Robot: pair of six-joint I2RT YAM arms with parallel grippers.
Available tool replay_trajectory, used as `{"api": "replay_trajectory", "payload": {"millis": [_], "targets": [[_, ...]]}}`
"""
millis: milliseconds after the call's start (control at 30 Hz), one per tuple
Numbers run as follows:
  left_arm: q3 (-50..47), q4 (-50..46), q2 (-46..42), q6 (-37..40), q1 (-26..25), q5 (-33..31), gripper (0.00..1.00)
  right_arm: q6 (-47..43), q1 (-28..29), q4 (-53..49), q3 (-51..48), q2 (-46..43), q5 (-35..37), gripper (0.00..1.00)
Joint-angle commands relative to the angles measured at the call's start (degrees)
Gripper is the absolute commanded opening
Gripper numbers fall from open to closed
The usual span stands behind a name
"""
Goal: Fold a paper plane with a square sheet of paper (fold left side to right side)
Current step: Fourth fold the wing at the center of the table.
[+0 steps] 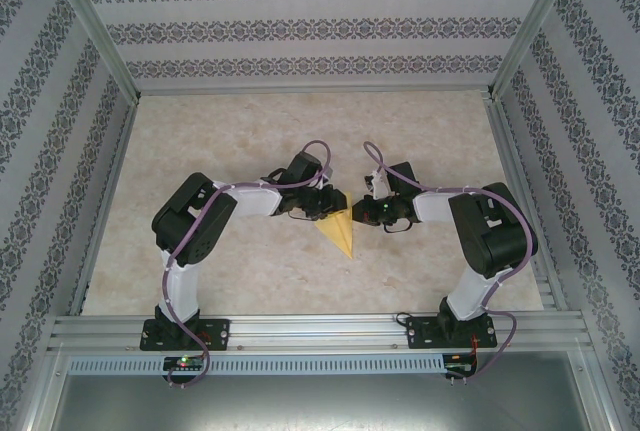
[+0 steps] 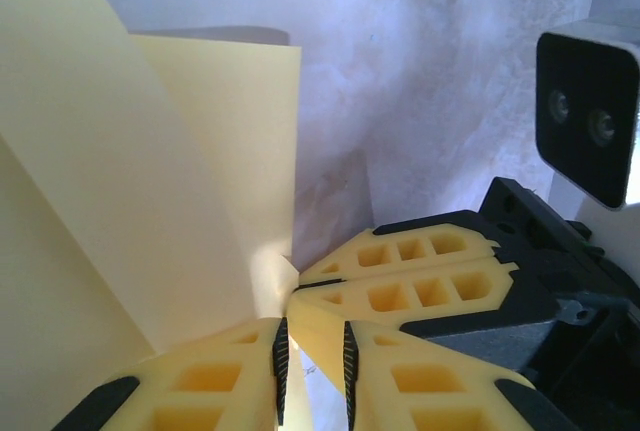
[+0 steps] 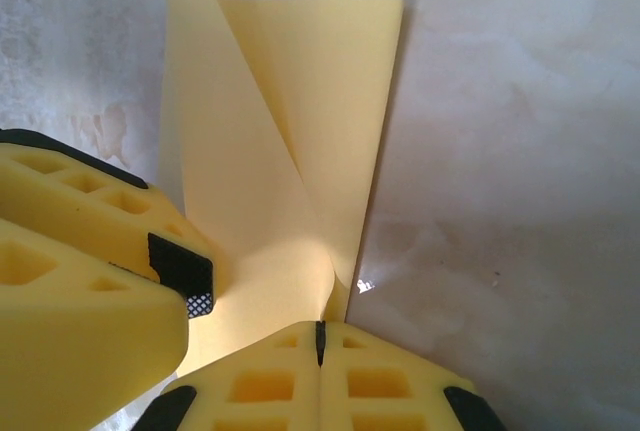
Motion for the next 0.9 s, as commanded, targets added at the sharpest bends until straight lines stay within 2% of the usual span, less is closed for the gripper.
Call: {"api": "replay_trajectory", "payload": {"millis": [0, 667, 700, 867], "targets": [[-1.33, -2.11, 0.73, 1.44, -0.21, -1.49, 0.25, -1.72, 0.47, -4.42, 0.01, 1.72, 4.43, 0.05], [-5.11, -2.01, 1.54, 0.38, -0.30, -3.13, 0.23, -1.51, 0.53, -4.87, 1.72, 0.76, 3.61, 0.06], [-5.27, -2.06, 1.54, 0.46, -0.29, -3.19, 0.23, -1.51, 0.48, -5.07, 2.11, 0.17, 3.39, 0.07], [-5.62, -2.63, 1.66, 0.49, -0.31, -3.59, 0.23, -2.32, -0.81, -8.96, 4.11, -6.24, 4.07, 0.24]]}}
